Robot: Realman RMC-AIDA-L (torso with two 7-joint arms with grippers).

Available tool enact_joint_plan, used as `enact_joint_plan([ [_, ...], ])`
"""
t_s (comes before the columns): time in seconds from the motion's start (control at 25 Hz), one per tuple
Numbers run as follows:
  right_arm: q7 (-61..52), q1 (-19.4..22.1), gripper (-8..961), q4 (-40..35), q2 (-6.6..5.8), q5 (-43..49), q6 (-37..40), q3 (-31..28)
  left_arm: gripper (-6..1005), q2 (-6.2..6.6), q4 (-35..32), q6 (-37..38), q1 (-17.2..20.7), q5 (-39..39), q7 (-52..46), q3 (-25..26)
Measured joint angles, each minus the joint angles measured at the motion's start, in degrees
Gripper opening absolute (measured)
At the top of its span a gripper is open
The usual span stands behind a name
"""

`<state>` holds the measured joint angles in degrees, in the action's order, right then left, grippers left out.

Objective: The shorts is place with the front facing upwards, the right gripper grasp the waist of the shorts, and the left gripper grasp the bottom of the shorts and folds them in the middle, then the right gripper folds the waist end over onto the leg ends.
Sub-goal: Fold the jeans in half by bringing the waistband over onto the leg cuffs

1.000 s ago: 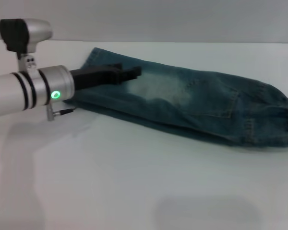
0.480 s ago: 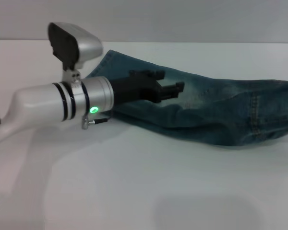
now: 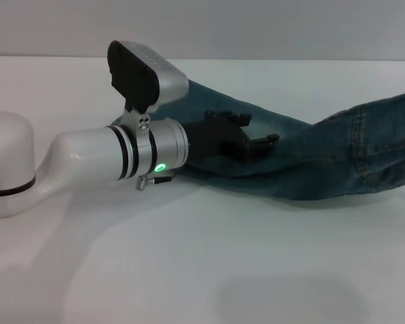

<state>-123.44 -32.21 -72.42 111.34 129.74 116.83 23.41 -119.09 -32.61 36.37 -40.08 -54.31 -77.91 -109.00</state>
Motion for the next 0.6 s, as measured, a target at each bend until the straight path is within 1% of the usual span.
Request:
enact_joint_plan([
  [0.2, -1.07, -1.37, 43, -0.19, -0.38, -0.22, -0.23, -0.15, 698, 0.0, -0.12, -0.58, -0.11, 0.22, 0.03, -1.94],
  [0.36, -2.36, -2.78, 43, 0.16, -0.97, -1.9, -0.73, -0.23, 698, 0.01, -0.83, -0.61, 0.06, 0.29, -0.28, -2.93],
  [0.6, -5.19, -6.55, 44, 0.4, -1.86, -2.54, -1.95, 0.01, 697, 0.0, -2.6, -0.95, 0.44, 2.03, -0.38, -6.69],
])
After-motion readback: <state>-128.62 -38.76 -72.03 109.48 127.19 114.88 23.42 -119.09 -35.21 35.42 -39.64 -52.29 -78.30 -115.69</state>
